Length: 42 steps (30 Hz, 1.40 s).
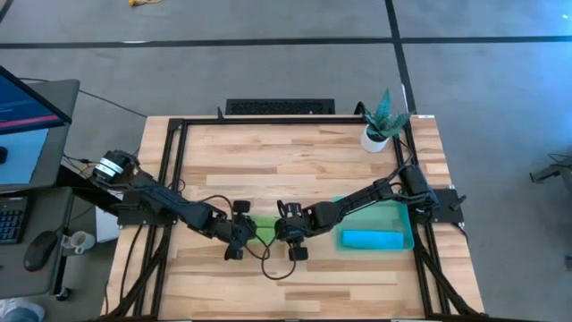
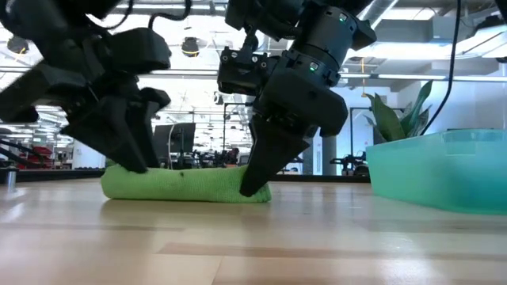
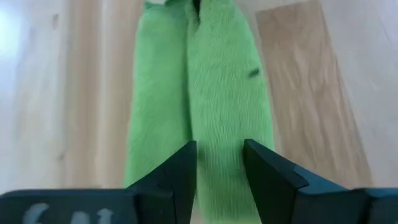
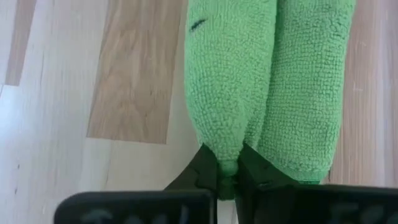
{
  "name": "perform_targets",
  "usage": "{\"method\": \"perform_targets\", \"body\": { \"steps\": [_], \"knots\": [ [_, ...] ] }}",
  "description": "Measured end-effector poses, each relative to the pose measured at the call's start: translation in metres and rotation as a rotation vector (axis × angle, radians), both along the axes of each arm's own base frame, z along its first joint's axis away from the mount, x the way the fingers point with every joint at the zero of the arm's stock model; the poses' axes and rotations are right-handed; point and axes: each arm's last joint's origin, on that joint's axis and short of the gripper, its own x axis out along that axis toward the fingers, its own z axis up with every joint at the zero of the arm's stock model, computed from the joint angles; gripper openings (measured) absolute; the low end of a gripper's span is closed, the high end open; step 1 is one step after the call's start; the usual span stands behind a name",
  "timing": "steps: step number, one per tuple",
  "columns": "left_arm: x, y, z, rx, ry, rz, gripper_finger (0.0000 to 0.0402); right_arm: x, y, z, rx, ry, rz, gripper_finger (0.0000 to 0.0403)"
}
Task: Roll microfiber towels into tight, uniform cylinder then place into a basket
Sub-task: Roll the green microfiber towel
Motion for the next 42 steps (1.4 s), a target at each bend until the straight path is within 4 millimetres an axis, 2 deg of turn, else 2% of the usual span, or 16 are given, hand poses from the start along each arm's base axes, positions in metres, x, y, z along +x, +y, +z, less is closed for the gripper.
{"method": "perform_targets", "body": {
  "steps": [4, 9, 12, 15, 23, 30, 34, 38, 42],
  "knots": [
    [-0.012, 0.000, 0.013, 0.064, -0.006, 0.011, 0.0125, 0.000, 0.000, 0.000, 0.011, 0.002, -0.022, 0.0033],
    [-0.026, -0.007, 0.034, 0.146, -0.089, 0.010, 0.0125, 0.000, 0.000, 0.000, 0.019, 0.002, -0.032, 0.0054],
    [-0.030, -0.016, 0.043, 0.166, -0.149, -0.038, 0.0125, 0.000, 0.000, 0.000, 0.021, 0.002, -0.032, 0.0053],
    [-0.033, -0.023, 0.043, 0.147, -0.140, -0.117, 0.0125, 0.000, 0.000, 0.000, 0.023, 0.003, -0.032, 0.0047],
    [-0.030, -0.025, 0.030, 0.112, -0.076, -0.101, 0.0137, 0.000, 0.000, 0.000, 0.023, 0.002, -0.031, 0.0050],
    [-0.021, -0.031, 0.007, 0.117, -0.036, -0.090, 0.0196, 0.000, 0.000, 0.000, 0.024, 0.001, -0.031, 0.0049],
    [-0.014, -0.031, -0.014, 0.185, 0.008, -0.097, 0.0220, 0.000, 0.000, 0.000, 0.024, 0.001, -0.031, 0.0050],
    [-0.008, -0.025, -0.029, 0.195, 0.044, -0.026, 0.0228, 0.002, 0.001, 0.002, 0.028, 0.007, -0.028, 0.0050],
    [-0.003, -0.018, -0.034, 0.146, 0.046, 0.085, 0.0225, 0.002, 0.003, 0.004, 0.063, 0.021, -0.011, 0.0049]
  ]
}}
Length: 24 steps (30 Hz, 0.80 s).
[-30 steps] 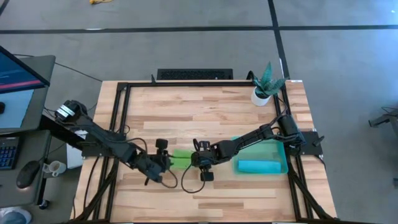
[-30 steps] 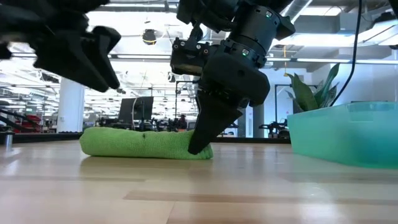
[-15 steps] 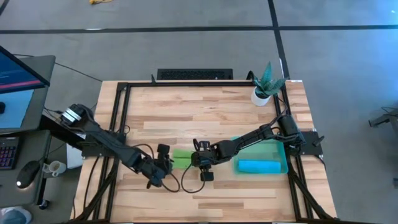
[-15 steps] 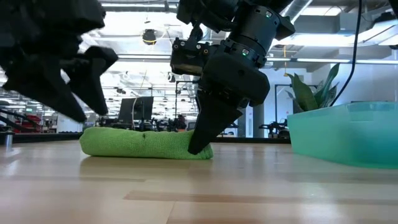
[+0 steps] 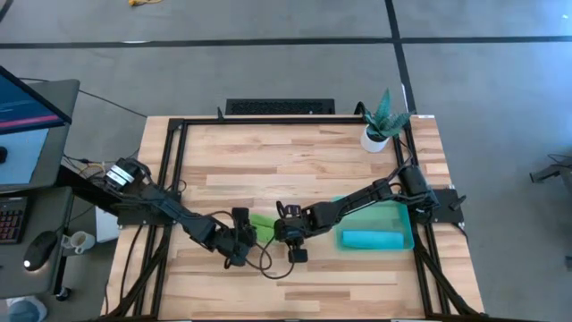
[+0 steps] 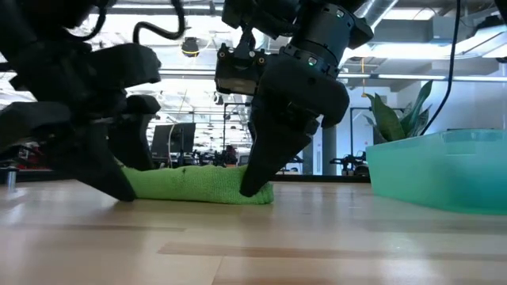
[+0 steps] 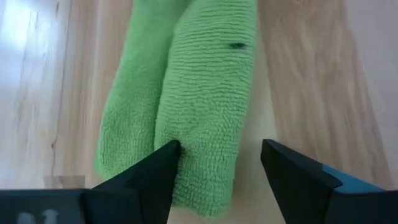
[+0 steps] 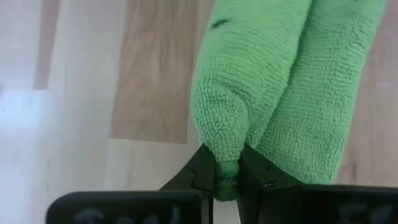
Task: Roll microfiber towels into tight, uniform cylinder then place into a basket
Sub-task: Roll the green microfiber towel
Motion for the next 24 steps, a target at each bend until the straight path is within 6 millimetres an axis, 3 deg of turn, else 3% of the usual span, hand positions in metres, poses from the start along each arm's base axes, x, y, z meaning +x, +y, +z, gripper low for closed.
{"method": "perform_targets", "body": {
  "steps": [5, 10, 13, 20, 24],
  "knots": [
    [0.001, 0.004, -0.002, -0.023, 0.005, 0.035, 0.0185, 0.000, 0.000, 0.000, 0.018, 0.009, 0.009, 0.0047],
    [0.000, 0.004, -0.002, -0.046, 0.026, 0.031, 0.0081, -0.001, 0.004, 0.001, 0.058, 0.018, 0.031, 0.0047],
    [0.000, 0.004, 0.004, -0.153, 0.028, 0.056, 0.0021, -0.001, 0.007, 0.001, 0.107, 0.027, 0.039, 0.0046],
    [-0.005, -0.002, 0.034, -0.645, 0.085, 0.112, 0.0046, 0.000, 0.017, 0.003, 0.310, 0.048, 0.071, 0.0047],
    [-0.012, -0.003, 0.039, -0.799, 0.176, 0.227, 0.0048, -0.005, 0.022, 0.001, 0.504, 0.156, 0.088, 0.0047]
  ]
}}
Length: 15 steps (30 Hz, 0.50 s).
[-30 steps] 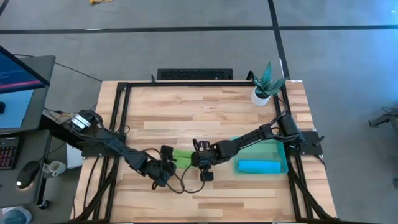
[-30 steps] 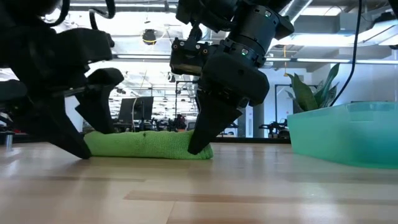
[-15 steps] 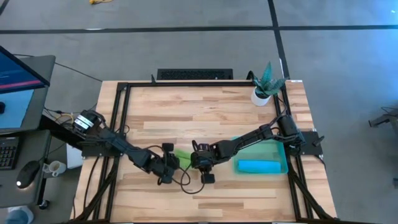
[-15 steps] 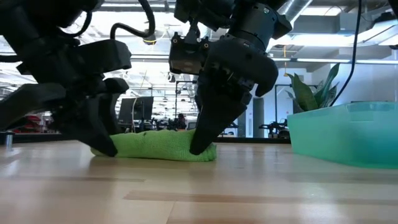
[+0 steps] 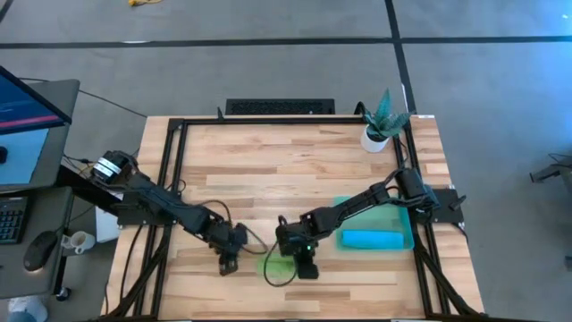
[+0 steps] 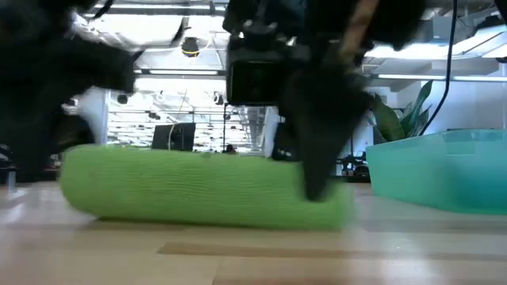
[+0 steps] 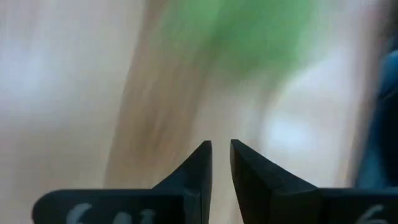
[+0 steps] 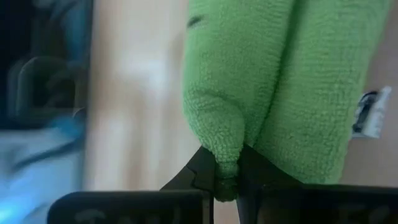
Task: Roll microfiber towels into tight, uniform cylinder then place into a basket
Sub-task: Roll the green microfiber towel
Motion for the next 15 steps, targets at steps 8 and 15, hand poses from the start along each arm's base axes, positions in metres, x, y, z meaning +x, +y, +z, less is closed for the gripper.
{"method": "perform_targets", "body": {
  "steps": [8, 15],
  "knots": [
    [-0.010, 0.008, -0.012, 0.049, 0.178, 0.125, 0.0027, 0.001, -0.007, -0.001, 0.097, 0.084, -0.033, 0.0047],
    [-0.003, 0.007, -0.006, 0.161, 0.010, 0.073, 0.0013, 0.007, -0.025, 0.000, 0.093, 0.084, -0.117, 0.0047]
  ]
}}
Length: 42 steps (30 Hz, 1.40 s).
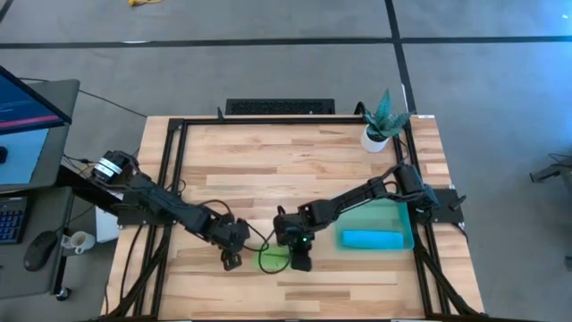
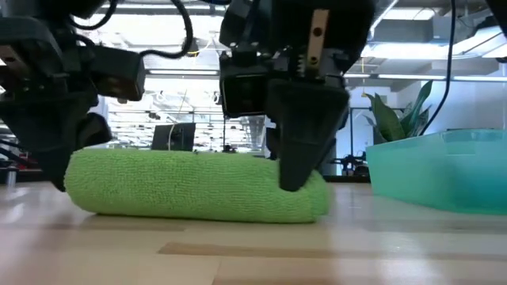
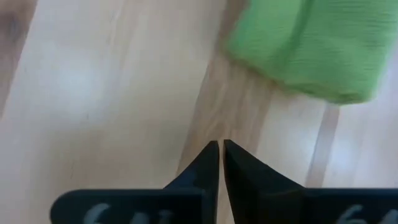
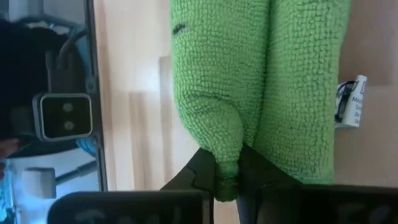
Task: Roll microfiber towels into tight, uniform cylinder then place into a basket
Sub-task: Roll the green microfiber towel
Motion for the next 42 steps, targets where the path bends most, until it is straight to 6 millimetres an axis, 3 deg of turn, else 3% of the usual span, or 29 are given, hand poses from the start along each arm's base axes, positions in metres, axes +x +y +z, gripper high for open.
{"method": "perform_targets", "body": {
  "steps": [7, 15, 22, 27, 35, 42],
  "knots": [
    [0.004, -0.002, 0.007, 0.119, -0.060, -0.052, 0.0004, 0.003, -0.009, 0.001, -0.006, -0.008, -0.023, 0.0047],
    [0.015, -0.015, 0.045, 0.315, -0.093, -0.139, 0.0001, 0.004, -0.012, 0.001, -0.008, -0.013, -0.031, 0.0047],
    [0.022, -0.040, 0.071, 0.397, -0.265, -0.303, 0.0001, 0.004, -0.012, 0.001, -0.007, -0.018, -0.030, 0.0047],
    [0.025, -0.050, 0.076, 0.415, -0.368, -0.359, 0.0001, 0.004, -0.012, 0.002, -0.007, -0.018, -0.030, 0.0047],
    [0.025, -0.048, 0.071, 0.444, -0.355, -0.364, 0.0003, 0.004, -0.010, 0.002, -0.006, -0.017, -0.029, 0.0047],
    [0.023, -0.046, 0.067, 0.448, -0.343, -0.368, 0.0059, 0.004, -0.010, 0.002, -0.003, -0.013, -0.037, 0.0047]
  ]
}}
